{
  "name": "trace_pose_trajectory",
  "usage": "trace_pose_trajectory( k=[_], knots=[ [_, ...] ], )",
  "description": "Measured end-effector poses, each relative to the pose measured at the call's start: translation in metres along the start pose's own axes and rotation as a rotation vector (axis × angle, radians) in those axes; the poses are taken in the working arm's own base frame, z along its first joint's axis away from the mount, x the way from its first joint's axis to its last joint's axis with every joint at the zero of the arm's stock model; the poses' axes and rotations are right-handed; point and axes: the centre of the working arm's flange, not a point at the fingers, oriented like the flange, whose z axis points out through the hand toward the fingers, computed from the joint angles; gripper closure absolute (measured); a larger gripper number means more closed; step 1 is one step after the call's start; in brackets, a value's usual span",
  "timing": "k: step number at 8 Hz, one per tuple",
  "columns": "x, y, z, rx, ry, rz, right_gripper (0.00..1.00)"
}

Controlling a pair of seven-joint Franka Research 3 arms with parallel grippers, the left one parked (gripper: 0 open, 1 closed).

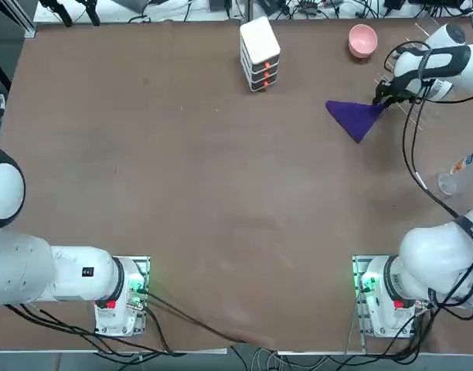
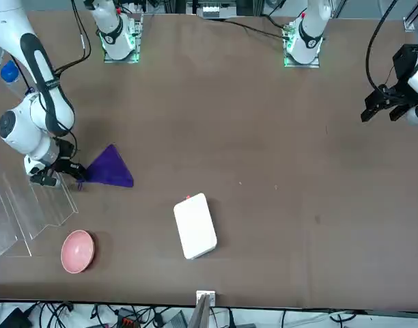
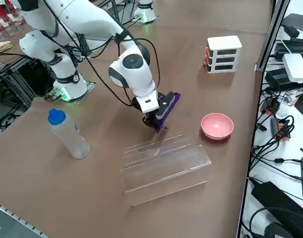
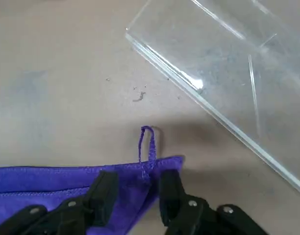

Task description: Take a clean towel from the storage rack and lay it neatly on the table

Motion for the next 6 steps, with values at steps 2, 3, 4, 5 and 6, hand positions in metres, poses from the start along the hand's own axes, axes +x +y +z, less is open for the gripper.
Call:
trace_pose_trajectory(
  k=[2,3,4,5,6],
  knots=[
    [0.0001,0.0008,-0.0002,-0.001,0.001,0.0,0.49],
    [0.0001,0.0004,-0.0001,-0.001,0.001,-0.001,0.55],
    [0.0,0.0003,0.0001,-0.001,0.001,-0.002,0.58],
    [-0.0004,0.0004,0.0014,-0.001,-0.002,-0.002,0.6],
    [-0.001,0.0005,0.0032,0.0,-0.005,-0.001,0.6]
  ],
)
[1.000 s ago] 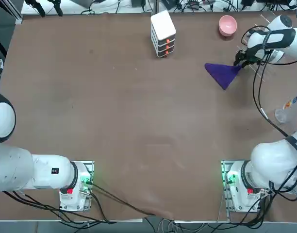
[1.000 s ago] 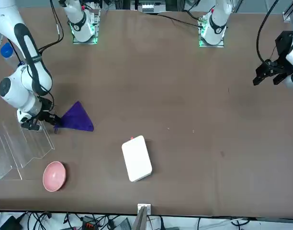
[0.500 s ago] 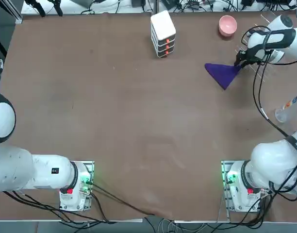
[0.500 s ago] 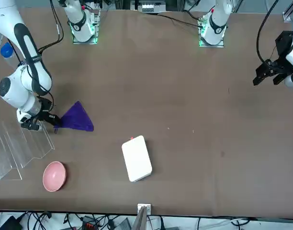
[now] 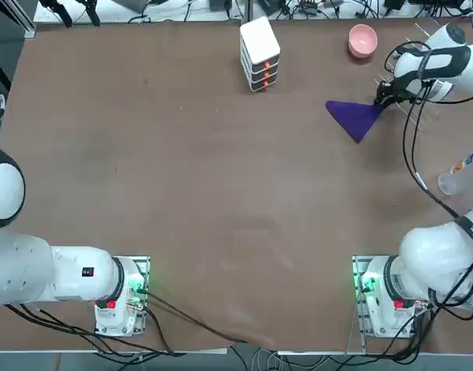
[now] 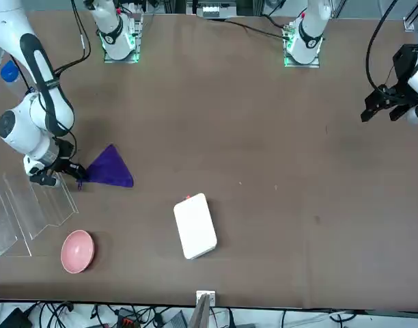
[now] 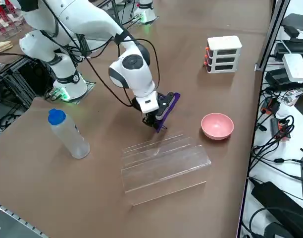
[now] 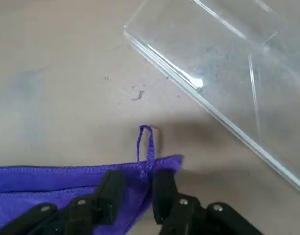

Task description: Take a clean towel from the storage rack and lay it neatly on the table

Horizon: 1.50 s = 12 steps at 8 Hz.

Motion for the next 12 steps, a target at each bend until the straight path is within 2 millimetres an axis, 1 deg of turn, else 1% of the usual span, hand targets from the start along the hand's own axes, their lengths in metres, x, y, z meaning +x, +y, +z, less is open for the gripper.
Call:
trace_pose_trajectory(
  k=[2,4,5,6,8,9,10,11,12],
  knots=[
    [-0.001,0.0,0.003,0.001,-0.005,0.001,0.62],
    [-0.001,0.0,0.003,0.001,-0.005,0.001,0.68],
    [-0.001,0.0,0.003,0.001,-0.005,0.0,0.74],
    [-0.001,0.0,0.003,0.001,-0.005,0.0,0.88],
    [0.001,0.0,0.0,-0.001,0.006,-0.001,0.99],
    [0.003,-0.002,-0.005,-0.002,0.017,-0.005,0.99],
    [0.007,-0.006,-0.014,-0.004,0.033,-0.013,0.99],
    [0.011,-0.015,-0.027,-0.007,0.044,-0.029,0.99],
    [0.012,-0.03,-0.042,-0.007,0.04,-0.056,0.99]
  ],
)
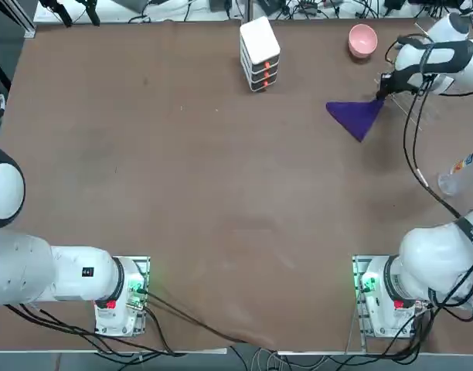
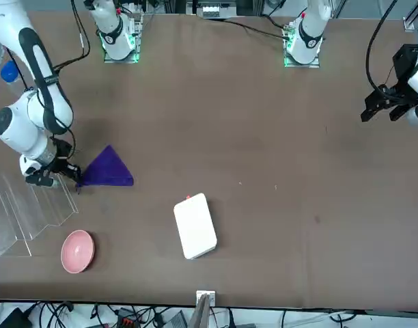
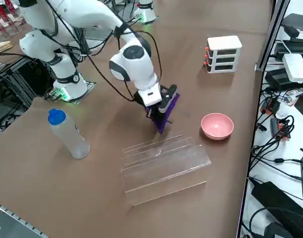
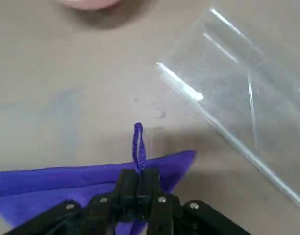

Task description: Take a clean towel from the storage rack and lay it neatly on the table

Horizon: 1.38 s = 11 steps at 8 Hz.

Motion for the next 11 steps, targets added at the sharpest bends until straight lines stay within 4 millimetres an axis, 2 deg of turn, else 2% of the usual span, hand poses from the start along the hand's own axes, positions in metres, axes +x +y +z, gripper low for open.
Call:
trace_pose_trajectory(
  k=[1,3,8,10,11],
  knots=[
    [-0.001,-0.022,-0.01,0.003,-0.03,-0.023,0.99],
    [-0.017,-0.068,-0.012,0.011,-0.165,-0.065,0.99],
    [-0.059,-0.129,-0.027,0.0,-0.431,-0.178,0.99],
    [-0.076,-0.158,-0.018,-0.007,-0.483,-0.232,0.99],
    [-0.085,-0.167,-0.012,-0.012,-0.505,-0.246,0.99]
  ],
)
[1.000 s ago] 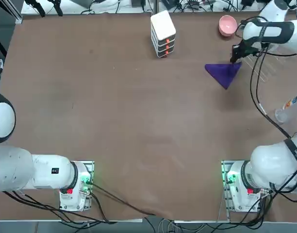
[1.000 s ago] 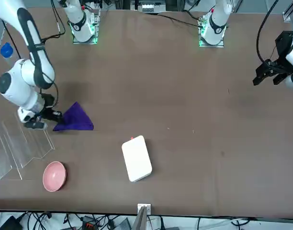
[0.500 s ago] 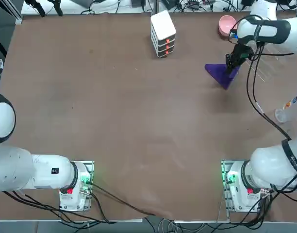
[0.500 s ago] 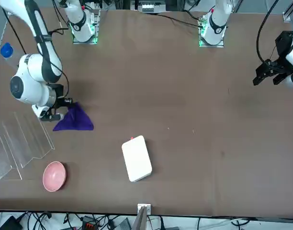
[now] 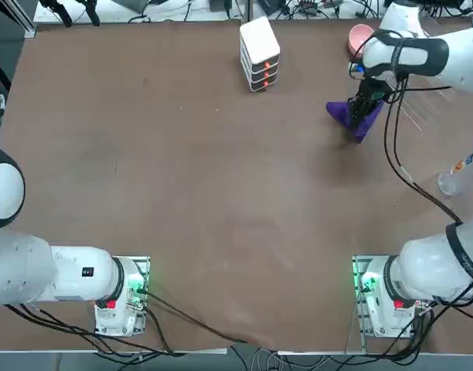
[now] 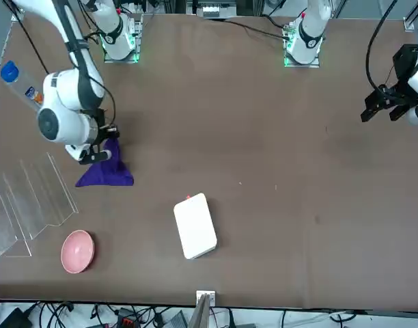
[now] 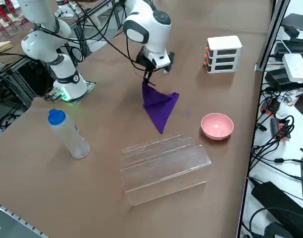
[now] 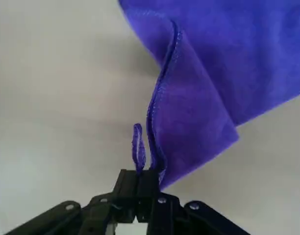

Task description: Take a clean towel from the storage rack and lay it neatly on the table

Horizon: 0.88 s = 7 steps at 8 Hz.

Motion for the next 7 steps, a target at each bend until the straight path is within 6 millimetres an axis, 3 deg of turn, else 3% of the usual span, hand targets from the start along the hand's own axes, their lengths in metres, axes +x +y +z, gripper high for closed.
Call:
trace_pose_trajectory(
  k=[2,5,7],
  knots=[
    [-0.003,-0.013,0.009,0.018,-0.019,0.007,0.99],
    [-0.006,-0.05,0.018,0.019,-0.04,0.007,0.99],
    [-0.007,-0.056,0.023,0.016,-0.048,0.017,0.99]
  ],
)
